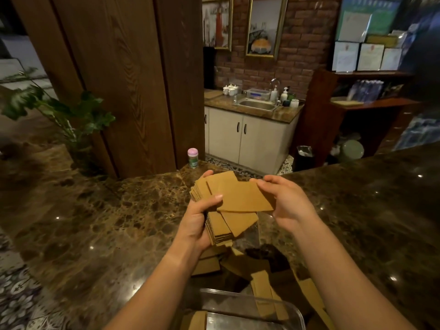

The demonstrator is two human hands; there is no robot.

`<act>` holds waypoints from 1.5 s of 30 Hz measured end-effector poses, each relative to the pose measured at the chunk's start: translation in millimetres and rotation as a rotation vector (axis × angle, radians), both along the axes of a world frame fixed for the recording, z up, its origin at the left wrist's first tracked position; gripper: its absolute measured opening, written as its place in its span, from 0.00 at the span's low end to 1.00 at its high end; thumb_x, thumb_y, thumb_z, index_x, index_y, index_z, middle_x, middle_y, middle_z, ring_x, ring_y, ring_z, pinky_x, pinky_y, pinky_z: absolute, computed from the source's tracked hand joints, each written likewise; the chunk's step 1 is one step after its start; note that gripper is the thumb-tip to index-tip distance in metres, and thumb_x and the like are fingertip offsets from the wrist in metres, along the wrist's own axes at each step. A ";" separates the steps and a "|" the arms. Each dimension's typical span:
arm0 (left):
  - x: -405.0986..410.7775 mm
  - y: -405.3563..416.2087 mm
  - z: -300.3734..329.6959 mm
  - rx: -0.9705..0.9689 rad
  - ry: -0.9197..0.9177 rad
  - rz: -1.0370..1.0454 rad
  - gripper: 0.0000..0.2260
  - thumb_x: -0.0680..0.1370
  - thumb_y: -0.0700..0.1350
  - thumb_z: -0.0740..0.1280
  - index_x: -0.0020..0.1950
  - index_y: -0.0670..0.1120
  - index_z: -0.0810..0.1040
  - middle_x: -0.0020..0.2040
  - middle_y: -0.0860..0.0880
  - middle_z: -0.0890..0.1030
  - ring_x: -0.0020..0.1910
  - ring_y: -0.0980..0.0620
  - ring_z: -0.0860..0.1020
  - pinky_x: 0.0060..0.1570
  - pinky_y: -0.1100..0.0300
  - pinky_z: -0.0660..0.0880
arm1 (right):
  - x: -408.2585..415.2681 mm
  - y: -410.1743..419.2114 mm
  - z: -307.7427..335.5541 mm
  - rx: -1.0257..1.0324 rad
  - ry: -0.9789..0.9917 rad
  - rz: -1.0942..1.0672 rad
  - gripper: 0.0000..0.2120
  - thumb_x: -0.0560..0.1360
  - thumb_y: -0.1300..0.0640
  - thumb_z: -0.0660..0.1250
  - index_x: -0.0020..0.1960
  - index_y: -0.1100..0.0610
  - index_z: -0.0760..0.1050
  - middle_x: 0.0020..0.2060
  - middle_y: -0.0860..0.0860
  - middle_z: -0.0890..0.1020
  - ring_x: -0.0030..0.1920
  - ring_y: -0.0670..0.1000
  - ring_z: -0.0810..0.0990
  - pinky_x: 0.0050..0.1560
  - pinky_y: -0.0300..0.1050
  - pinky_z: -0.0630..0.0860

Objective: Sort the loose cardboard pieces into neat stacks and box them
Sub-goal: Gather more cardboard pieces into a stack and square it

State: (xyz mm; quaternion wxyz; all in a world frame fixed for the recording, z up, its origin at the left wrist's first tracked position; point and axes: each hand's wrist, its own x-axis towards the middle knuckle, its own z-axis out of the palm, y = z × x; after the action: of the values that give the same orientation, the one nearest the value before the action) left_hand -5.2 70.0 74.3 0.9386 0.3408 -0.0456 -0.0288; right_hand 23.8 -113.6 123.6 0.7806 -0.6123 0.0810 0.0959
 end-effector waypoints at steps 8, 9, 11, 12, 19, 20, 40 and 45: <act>3.9 15.3 7.9 -0.056 -0.020 0.136 0.28 0.66 0.32 0.67 0.62 0.54 0.79 0.65 0.41 0.79 0.61 0.37 0.77 0.58 0.33 0.75 | -12.7 3.9 -3.6 0.213 0.041 -0.176 0.11 0.75 0.68 0.70 0.54 0.60 0.72 0.44 0.58 0.84 0.34 0.49 0.87 0.26 0.37 0.78; 4.6 15.2 9.3 -0.056 -0.023 0.150 0.28 0.67 0.31 0.67 0.63 0.54 0.79 0.65 0.41 0.78 0.62 0.37 0.76 0.60 0.32 0.72 | -15.4 5.3 -4.7 0.205 0.036 -0.149 0.12 0.75 0.69 0.70 0.54 0.59 0.73 0.45 0.59 0.84 0.34 0.49 0.87 0.27 0.38 0.79; 5.6 16.1 10.2 -0.057 -0.022 0.166 0.28 0.67 0.31 0.68 0.62 0.54 0.78 0.63 0.42 0.79 0.61 0.37 0.77 0.61 0.31 0.71 | -19.4 6.2 -4.8 0.224 0.030 -0.102 0.13 0.74 0.71 0.69 0.55 0.59 0.75 0.46 0.60 0.86 0.36 0.50 0.88 0.31 0.41 0.81; 6.6 16.7 10.6 -0.055 -0.015 0.170 0.28 0.67 0.32 0.67 0.62 0.54 0.78 0.62 0.42 0.80 0.60 0.38 0.77 0.60 0.32 0.73 | -19.9 5.9 -3.6 0.248 0.027 -0.074 0.13 0.75 0.71 0.67 0.56 0.59 0.77 0.45 0.60 0.87 0.38 0.51 0.88 0.32 0.42 0.82; 9.9 10.5 2.9 -0.003 0.034 0.185 0.28 0.67 0.33 0.66 0.64 0.53 0.77 0.63 0.40 0.79 0.61 0.37 0.77 0.60 0.33 0.74 | -28.8 20.0 -3.5 0.255 0.108 0.219 0.14 0.74 0.67 0.67 0.59 0.64 0.80 0.54 0.63 0.84 0.46 0.57 0.86 0.40 0.50 0.85; 10.5 11.5 1.6 0.007 0.047 0.193 0.28 0.67 0.33 0.67 0.65 0.53 0.76 0.63 0.40 0.79 0.61 0.37 0.77 0.60 0.33 0.73 | -27.9 19.7 -2.1 0.233 0.081 0.175 0.13 0.76 0.67 0.66 0.60 0.64 0.79 0.52 0.62 0.85 0.45 0.56 0.86 0.40 0.50 0.84; 14.3 10.2 -17.7 -0.062 0.094 0.181 0.17 0.75 0.48 0.69 0.64 0.52 0.77 0.52 0.39 0.83 0.49 0.43 0.83 0.45 0.47 0.82 | -42.4 30.1 -18.7 -0.452 -0.467 0.109 0.07 0.79 0.56 0.68 0.54 0.47 0.81 0.46 0.43 0.84 0.44 0.40 0.83 0.39 0.33 0.78; 12.6 12.3 -16.0 -0.231 0.117 0.122 0.13 0.77 0.50 0.67 0.62 0.52 0.78 0.49 0.40 0.84 0.41 0.44 0.83 0.43 0.46 0.81 | -35.2 26.0 -12.0 0.237 0.055 -0.083 0.12 0.82 0.62 0.59 0.59 0.54 0.80 0.53 0.57 0.84 0.48 0.55 0.83 0.29 0.43 0.80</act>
State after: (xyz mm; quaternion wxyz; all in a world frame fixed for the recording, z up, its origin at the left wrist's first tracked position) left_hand 7.5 82.4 58.3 0.9727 0.2302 0.0271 0.0141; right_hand -11.4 -87.6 111.5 0.8484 -0.5089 0.1155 0.0892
